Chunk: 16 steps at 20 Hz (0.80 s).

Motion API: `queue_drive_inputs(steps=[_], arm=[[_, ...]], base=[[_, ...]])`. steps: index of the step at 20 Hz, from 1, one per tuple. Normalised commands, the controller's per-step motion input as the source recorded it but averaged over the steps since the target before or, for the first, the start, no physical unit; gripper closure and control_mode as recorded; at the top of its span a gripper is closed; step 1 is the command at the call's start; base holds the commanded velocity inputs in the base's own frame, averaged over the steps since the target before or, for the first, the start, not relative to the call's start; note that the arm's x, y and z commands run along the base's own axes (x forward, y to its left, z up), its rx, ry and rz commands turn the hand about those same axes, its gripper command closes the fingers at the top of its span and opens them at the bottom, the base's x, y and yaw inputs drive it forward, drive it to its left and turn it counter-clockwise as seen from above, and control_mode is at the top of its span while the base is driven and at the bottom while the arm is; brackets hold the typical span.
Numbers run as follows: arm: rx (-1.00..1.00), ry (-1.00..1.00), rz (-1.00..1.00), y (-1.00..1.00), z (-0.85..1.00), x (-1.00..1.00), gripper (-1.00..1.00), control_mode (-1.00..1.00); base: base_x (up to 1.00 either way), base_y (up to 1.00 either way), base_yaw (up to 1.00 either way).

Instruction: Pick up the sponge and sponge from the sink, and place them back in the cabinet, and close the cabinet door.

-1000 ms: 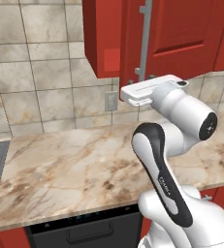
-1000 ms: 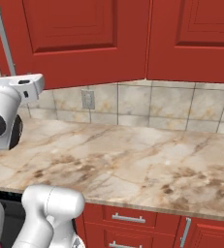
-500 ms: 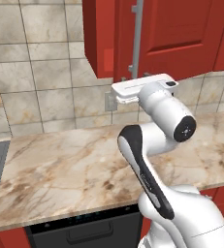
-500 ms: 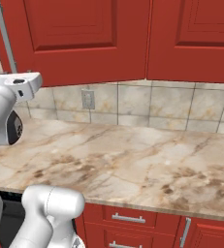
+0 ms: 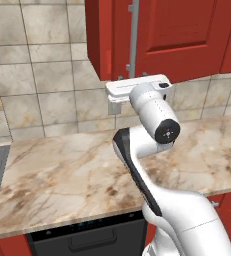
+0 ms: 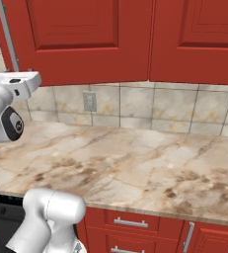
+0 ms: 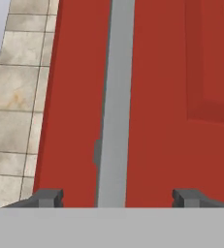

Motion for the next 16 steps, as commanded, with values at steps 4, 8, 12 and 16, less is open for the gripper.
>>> queue_drive_inputs(steps=[4, 8, 12, 16], arm=[[0.0, 0.0, -0.09, 0.15, -0.01, 0.24, -1.0, -1.0], [0.0, 0.0, -0.08, 0.1, 0.0, 0.27, -1.0, -1.0], [0.0, 0.0, -0.07, 0.04, 0.0, 0.33, -1.0, -1.0], [0.0, 0.0, -0.07, 0.03, 0.0, 0.33, -1.0, -1.0]], base=[[0.0, 0.0, 0.0], [0.0, 0.0, 0.0], [0.0, 0.0, 0.0], [0.0, 0.0, 0.0]])
